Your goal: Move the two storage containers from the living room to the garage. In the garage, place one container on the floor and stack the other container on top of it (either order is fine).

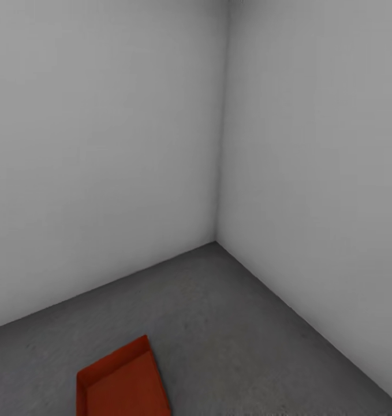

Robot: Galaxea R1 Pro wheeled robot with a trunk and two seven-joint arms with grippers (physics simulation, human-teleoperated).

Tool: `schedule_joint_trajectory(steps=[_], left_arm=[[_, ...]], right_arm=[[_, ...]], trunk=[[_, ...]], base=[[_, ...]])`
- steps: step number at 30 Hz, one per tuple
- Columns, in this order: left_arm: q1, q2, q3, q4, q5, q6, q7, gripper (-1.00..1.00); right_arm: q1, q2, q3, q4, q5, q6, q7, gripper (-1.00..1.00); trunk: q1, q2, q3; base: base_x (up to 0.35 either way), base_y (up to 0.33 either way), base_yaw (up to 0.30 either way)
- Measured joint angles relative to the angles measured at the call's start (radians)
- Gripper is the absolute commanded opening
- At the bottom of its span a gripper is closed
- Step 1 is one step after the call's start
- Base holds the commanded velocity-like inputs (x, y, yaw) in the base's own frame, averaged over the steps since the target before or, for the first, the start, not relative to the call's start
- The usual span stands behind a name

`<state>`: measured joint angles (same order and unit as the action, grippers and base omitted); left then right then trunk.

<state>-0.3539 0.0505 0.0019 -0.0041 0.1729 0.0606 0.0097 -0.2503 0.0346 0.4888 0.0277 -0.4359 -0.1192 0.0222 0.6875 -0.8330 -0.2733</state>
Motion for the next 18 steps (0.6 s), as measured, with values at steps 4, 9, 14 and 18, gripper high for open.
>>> schedule_joint_trajectory(steps=[4,9,14,18], left_arm=[[0.0,0.0,0.0,0.0,0.0,0.0,0.0,1.0],[0.0,0.0,0.0,0.0,0.0,0.0,0.0,1.0],[0.0,0.0,0.0,0.0,0.0,0.0,0.0,1.0],[0.0,0.0,0.0,0.0,0.0,0.0,0.0,1.0]], right_arm=[[0.0,0.0,0.0,0.0,0.0,0.0,0.0,1.0],[0.0,0.0,0.0,0.0,0.0,0.0,0.0,1.0],[0.0,0.0,0.0,0.0,0.0,0.0,0.0,1.0],[0.0,0.0,0.0,0.0,0.0,0.0,0.001,1.0]], trunk=[[0.0,0.0,0.0],[0.0,0.0,0.0],[0.0,0.0,0.0],[0.0,0.0,0.0]], base=[[0.0,0.0,-0.253],[0.0,0.0,-0.253],[0.0,0.0,-0.253],[0.0,0.0,-0.255]])
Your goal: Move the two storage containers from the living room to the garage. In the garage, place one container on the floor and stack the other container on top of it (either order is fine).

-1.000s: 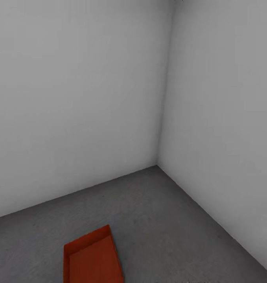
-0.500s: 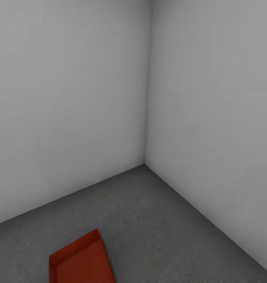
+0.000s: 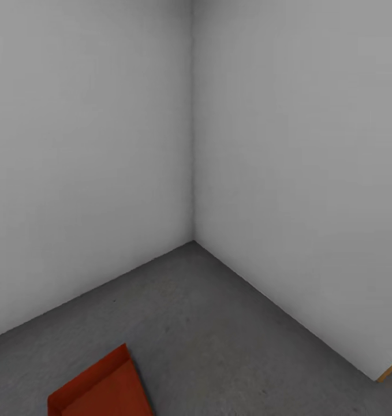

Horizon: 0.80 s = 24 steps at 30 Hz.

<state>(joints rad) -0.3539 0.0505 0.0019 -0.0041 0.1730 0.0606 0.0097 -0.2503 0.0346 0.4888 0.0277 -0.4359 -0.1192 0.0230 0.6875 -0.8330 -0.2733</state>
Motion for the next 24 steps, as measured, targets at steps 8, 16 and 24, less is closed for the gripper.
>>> schedule_joint_trajectory(steps=[8,16,24], left_arm=[[0.0,0.0,0.0,0.0,0.0,0.0,0.0,1.0],[0.0,0.0,0.0,0.0,0.0,0.0,0.0,1.0],[0.0,0.0,0.0,0.0,0.0,0.0,0.0,1.0]], right_arm=[[0.0,-0.001,0.0,0.0,0.0,0.0,0.006,1.0],[0.0,-0.003,0.0,0.0,0.0,0.0,0.008,1.0],[0.0,-0.002,0.0,0.0,0.0,0.0,0.008,1.0]], trunk=[[0.0,0.0,0.0],[0.0,0.0,0.0],[0.0,0.0,0.0]], base=[[0.0,0.0,-0.262],[0.0,0.0,-0.265],[0.0,0.0,-0.274]])
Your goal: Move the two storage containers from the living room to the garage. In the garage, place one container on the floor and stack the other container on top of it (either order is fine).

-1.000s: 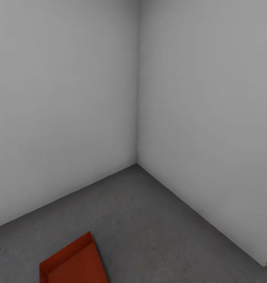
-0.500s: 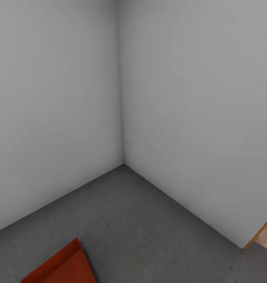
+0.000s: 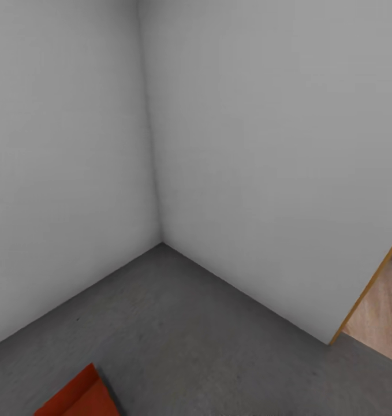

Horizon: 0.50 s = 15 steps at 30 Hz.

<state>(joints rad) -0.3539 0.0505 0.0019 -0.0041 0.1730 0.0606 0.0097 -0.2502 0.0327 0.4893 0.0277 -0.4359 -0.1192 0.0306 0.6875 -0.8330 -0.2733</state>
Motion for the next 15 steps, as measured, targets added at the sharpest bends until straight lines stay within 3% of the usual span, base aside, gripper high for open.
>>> schedule_joint_trajectory(steps=[7,15], left_arm=[[0.0,0.0,0.0,0.0,0.0,0.0,0.0,1.0],[0.0,0.0,0.0,0.0,0.0,0.0,0.0,1.0]], right_arm=[[0.0,0.0,0.0,0.0,0.0,0.0,-0.002,1.0],[0.0,-0.001,0.0,0.0,0.001,-0.001,-0.009,1.0]], trunk=[[0.0,0.0,0.0],[0.0,0.0,0.0]], base=[[0.0,0.0,-0.27],[0.0,0.0,-0.075]])
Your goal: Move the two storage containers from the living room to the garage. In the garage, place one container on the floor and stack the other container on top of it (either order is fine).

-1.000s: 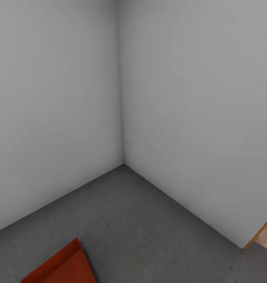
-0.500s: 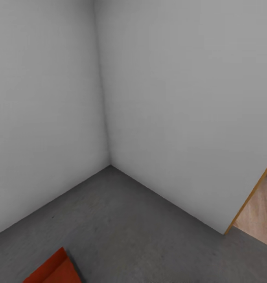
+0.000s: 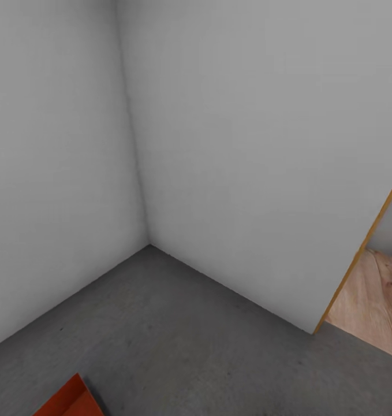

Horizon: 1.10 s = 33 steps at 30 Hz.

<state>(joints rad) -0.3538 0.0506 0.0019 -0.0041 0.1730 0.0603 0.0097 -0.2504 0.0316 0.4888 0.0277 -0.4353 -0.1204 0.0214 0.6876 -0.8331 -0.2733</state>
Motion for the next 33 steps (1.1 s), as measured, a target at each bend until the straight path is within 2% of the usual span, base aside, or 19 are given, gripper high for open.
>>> schedule_joint_trajectory(steps=[33], left_arm=[[0.0,0.0,0.0,0.0,-0.001,0.0,0.0,1.0]], right_arm=[[0.0,0.005,0.0,0.0,-0.001,0.001,0.003,1.0]], trunk=[[0.0,0.0,0.0]], base=[[0.0,0.0,-0.245]])
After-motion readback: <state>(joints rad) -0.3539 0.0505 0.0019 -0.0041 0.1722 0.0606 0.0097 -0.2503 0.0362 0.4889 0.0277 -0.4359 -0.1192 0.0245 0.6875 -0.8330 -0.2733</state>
